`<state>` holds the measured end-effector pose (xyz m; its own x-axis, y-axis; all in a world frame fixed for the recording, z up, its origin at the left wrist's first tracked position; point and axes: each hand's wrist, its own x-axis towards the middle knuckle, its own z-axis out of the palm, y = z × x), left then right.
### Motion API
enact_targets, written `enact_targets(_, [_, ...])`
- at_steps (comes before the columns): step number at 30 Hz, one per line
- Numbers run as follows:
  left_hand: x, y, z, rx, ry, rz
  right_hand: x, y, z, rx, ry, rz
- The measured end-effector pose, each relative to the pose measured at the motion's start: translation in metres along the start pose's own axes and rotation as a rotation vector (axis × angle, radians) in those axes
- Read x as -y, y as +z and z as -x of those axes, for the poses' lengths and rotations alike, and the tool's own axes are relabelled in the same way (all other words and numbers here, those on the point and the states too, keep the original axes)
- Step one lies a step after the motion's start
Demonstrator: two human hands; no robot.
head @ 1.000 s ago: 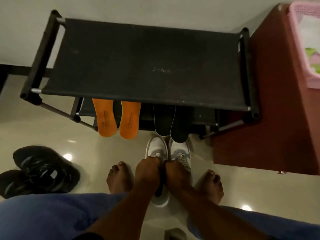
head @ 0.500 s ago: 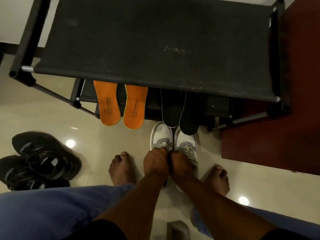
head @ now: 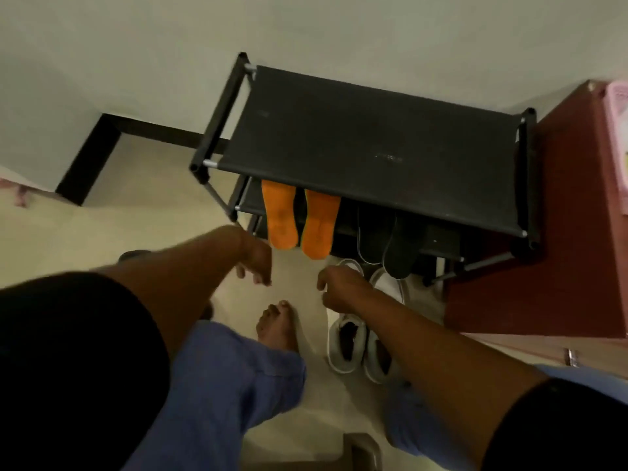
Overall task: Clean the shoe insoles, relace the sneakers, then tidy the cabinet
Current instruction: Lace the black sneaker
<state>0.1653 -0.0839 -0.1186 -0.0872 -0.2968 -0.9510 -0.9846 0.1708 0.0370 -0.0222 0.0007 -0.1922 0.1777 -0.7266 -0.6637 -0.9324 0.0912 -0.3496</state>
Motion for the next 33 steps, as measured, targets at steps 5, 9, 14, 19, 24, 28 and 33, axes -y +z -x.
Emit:
enact_targets(5, [0.118, 0.02, 0.017, -0.306, -0.105, 0.144, 0.072, -0.011, -0.019, -0.05, -0.154, -0.006])
enact_targets(9, [0.189, 0.079, 0.003, -0.362, -0.207, 0.156, 0.134, 0.0, -0.047, -0.044, -0.271, 0.023])
enact_targets(14, [0.223, 0.144, -0.028, -0.382, -0.243, 0.418, 0.191, 0.035, -0.084, 0.047, -0.378, 0.067])
enact_targets(19, [0.22, 0.185, -0.073, -0.626, -0.302, 0.711, 0.222, 0.08, -0.119, 0.184, -0.506, 0.186])
enact_targets(24, [0.232, 0.192, -0.103, -1.021, -0.465, 0.857, 0.237, 0.121, -0.164, 0.273, -0.595, 0.264])
enact_targets(28, [0.256, 0.192, -0.126, -0.959, -0.419, 0.798, 0.246, 0.138, -0.19, 0.231, -0.625, 0.264])
enact_targets(33, [0.273, 0.194, -0.148, -0.9, -0.442, 0.747, 0.262, 0.159, -0.208, 0.06, -0.597, 0.179])
